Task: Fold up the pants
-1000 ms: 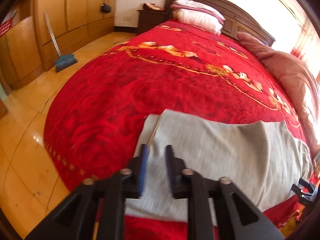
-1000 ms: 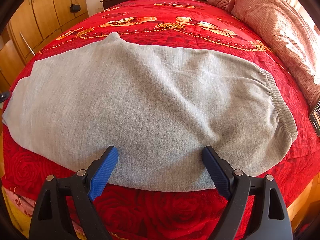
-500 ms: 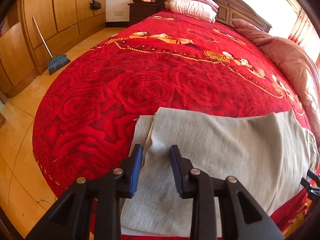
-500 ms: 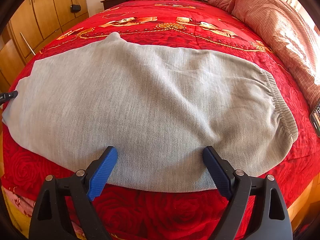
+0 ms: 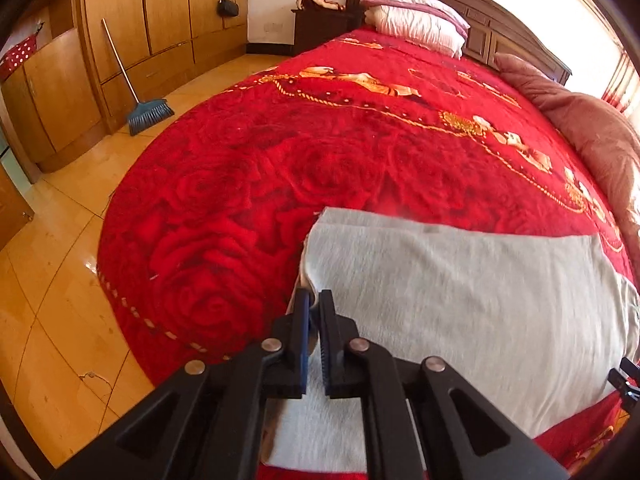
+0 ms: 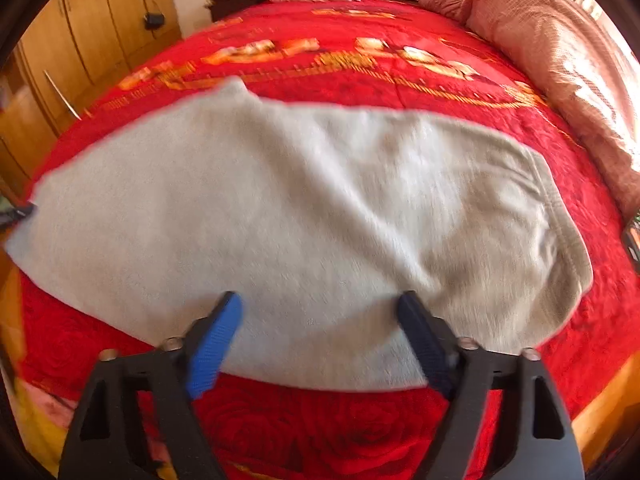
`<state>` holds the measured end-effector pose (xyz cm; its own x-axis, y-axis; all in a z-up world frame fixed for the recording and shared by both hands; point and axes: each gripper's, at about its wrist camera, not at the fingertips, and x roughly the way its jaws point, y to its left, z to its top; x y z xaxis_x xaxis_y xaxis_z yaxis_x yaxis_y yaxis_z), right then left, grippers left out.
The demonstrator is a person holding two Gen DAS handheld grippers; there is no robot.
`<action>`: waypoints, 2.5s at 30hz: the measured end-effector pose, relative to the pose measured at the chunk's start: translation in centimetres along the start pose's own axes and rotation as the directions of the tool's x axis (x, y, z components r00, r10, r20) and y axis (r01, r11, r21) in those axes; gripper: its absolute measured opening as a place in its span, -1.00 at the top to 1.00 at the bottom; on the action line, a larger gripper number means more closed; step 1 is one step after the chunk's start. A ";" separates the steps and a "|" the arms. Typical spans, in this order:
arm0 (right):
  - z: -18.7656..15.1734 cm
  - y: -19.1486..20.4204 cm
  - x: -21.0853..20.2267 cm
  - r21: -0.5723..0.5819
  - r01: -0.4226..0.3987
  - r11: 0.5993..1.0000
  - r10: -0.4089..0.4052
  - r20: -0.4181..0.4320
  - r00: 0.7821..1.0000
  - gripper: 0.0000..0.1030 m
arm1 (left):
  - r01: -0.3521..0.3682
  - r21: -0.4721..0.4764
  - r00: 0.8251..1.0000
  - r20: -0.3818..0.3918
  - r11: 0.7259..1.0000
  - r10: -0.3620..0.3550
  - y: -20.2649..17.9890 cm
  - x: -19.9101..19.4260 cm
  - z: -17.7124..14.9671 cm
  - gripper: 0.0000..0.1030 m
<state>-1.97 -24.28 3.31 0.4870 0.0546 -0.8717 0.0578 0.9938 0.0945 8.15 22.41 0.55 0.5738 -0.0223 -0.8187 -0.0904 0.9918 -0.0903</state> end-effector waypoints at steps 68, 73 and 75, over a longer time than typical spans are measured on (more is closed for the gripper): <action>10.5 0.1 5.1 -0.183 -0.116 0.976 0.108 -0.055 0.993 0.17 | 0.069 0.098 0.998 0.007 0.993 -0.070 -6.6 0.3 0.1 0.03; 11.5 -0.3 8.3 -0.210 0.013 0.978 -0.010 0.016 1.000 -0.26 | 0.042 0.056 0.999 -0.006 0.998 -0.042 -5.8 1.2 -0.4 0.02; 12.6 -1.8 9.5 -0.116 0.029 0.993 -0.026 0.028 0.999 -0.51 | 0.039 0.053 0.999 -0.008 0.998 -0.039 -5.8 1.2 -0.4 0.01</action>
<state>13.56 -26.79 0.93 0.5092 0.0263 -0.8602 -0.0294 0.9995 0.0131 8.99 16.59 -0.14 0.5706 -0.0619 -0.8189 -0.0241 0.9955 -0.0920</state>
